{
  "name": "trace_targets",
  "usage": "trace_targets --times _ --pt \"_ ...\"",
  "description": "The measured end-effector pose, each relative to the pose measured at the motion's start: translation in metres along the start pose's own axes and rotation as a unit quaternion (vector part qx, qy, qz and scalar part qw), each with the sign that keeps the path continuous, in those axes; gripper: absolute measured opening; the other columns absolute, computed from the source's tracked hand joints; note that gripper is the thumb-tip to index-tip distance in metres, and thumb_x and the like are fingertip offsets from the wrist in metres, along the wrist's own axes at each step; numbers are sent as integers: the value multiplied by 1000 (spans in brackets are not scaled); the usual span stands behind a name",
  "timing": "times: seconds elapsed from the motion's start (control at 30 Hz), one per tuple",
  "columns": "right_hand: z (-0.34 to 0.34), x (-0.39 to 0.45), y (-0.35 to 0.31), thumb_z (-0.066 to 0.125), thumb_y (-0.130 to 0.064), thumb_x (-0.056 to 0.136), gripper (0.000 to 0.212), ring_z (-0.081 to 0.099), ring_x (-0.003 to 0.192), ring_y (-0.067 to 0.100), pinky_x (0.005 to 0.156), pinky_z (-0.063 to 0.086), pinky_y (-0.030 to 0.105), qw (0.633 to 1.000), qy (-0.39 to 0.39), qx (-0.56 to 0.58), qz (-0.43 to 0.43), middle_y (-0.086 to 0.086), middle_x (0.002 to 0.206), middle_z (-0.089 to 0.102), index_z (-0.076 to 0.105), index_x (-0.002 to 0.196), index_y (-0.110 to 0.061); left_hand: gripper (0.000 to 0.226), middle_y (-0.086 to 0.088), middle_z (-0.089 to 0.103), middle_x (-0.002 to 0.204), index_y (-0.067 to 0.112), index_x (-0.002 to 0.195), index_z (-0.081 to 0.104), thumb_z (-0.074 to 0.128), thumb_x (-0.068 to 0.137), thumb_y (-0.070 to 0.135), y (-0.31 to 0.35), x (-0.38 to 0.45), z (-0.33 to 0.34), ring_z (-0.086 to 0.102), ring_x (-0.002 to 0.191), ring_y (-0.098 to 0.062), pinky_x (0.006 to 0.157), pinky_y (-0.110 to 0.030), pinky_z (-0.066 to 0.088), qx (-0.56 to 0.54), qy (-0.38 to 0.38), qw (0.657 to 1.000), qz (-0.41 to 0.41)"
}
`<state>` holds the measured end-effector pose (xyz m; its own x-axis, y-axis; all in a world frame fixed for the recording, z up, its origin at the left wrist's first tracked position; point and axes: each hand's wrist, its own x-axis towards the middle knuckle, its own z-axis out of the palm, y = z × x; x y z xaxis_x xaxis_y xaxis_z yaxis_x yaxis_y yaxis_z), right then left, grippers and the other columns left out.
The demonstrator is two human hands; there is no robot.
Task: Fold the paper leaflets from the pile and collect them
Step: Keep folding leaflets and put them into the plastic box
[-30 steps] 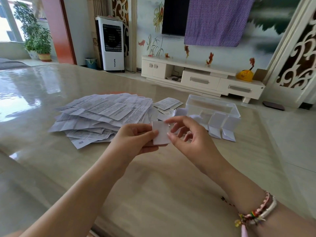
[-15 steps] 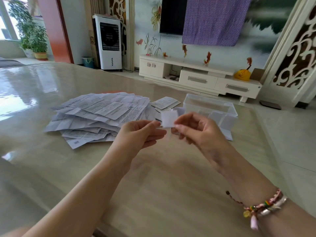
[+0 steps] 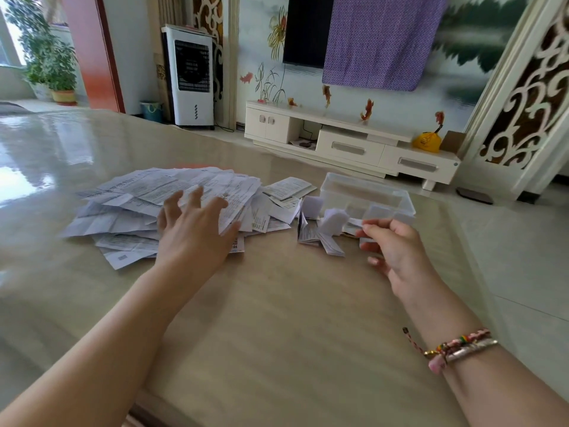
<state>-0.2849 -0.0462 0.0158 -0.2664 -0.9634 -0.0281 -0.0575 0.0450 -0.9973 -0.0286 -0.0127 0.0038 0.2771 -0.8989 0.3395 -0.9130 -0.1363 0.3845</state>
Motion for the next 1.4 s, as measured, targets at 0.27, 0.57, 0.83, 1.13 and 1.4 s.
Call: trace_targets --times 0.27,0.57,0.83,1.13,1.4 --pt "0 5 4 47 -3 97 18 48 37 10 37 27 18 1000 -20 -11 0 10 70 72 55 91 -18 51 -5 30 155 27 140 42 36 97 53 -7 2 3 10 147 -30 118 -47 -1 53 -92 994 -33" --pt "5 -16 -5 40 0 97 39 34 33 11 36 31 17 993 -41 -26 -107 10 59 67 55 117 -30 39 -4 53 140 13 134 53 46 98 26 2 -6 -3 36 138 -22 117 -40 17 -67 76 994 49" --pt "18 -29 -5 46 -5 95 26 45 39 12 40 32 20 982 -162 -21 -93 10 69 71 64 112 -15 24 15 68 101 20 101 70 66 84 3 20 -29 -18 59 93 5 80 1 34 -274 185 937 114" --pt "31 -51 -4 63 -30 90 37 70 82 20 55 47 22 932 -349 -53 -81 5 99 75 51 125 -27 32 10 70 96 29 88 69 75 75 1 21 -44 -19 59 73 -25 69 -47 49 -487 61 867 87" --pt "34 -51 -3 63 -17 90 19 70 89 16 62 50 26 946 -298 -32 -125 3 97 75 68 103 -4 48 11 67 106 27 116 57 78 74 15 16 -42 -18 64 98 -4 85 -24 52 -504 -6 863 36"
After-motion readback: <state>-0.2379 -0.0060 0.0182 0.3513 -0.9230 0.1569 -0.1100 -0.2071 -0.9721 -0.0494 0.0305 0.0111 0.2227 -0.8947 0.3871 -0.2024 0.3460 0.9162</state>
